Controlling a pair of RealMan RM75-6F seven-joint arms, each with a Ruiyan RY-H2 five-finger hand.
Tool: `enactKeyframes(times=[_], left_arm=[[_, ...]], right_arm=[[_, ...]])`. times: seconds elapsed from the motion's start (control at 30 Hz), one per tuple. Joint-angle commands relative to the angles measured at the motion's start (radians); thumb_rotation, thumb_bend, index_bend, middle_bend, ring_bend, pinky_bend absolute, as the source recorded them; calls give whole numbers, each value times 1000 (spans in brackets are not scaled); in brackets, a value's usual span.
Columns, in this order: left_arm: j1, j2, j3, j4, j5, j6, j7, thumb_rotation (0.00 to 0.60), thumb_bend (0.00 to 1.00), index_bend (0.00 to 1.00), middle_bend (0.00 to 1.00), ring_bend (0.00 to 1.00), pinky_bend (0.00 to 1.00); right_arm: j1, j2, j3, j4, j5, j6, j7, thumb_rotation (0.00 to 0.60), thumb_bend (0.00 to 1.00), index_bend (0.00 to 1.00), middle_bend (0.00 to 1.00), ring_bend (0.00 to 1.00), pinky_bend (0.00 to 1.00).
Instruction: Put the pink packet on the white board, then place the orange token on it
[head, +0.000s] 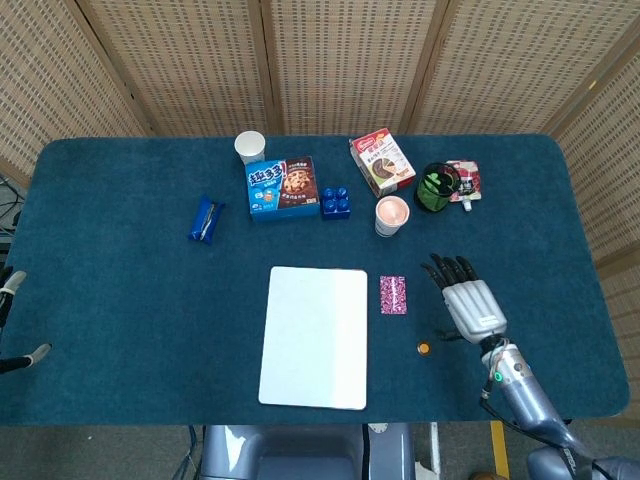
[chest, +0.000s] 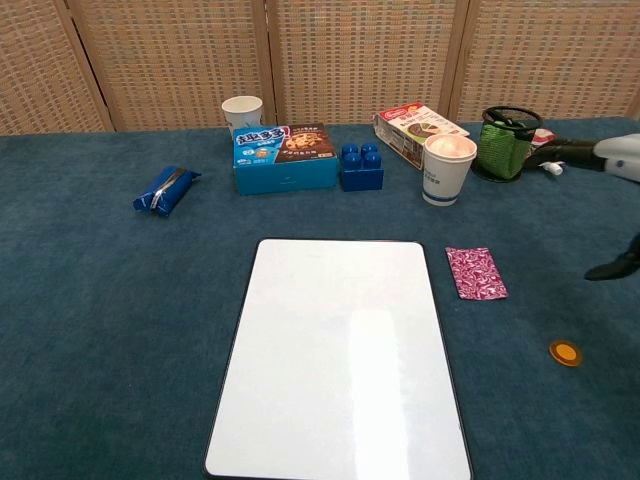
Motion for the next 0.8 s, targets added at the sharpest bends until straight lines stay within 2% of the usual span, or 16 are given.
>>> enactKeyframes(times=[0.03,0.2,0.33,0.57,0.8], left_arm=[[-9,-4,-7,7,-17,-18,4,600,0,0,0,0,0],[-24,-9,-18,22,-37,-45,-9,600,0,0,0,0,0],[-30,-10,-20,29,-37,-54,-15,600,0,0,0,0,0],[-44,-12,-22,38,-58,-89,-13,600,0,0,0,0,0],[-50,-13,-24,40,-73,-103,-8,600,0,0,0,0,0]], right_arm=[[132,-101,69,57,207,-118,-158,600,139,18,0,0,0],[215,-203,86,157,386,-141,-280,600,156,74,0,0,0],[259,-264,83,219,474,-134,-347,600,200,145,0,0,0],[304,-345,77,315,559,-135,-390,600,260,179,0,0,0],[316,-353,75,320,572,-126,-391,600,260,179,0,0,0]])
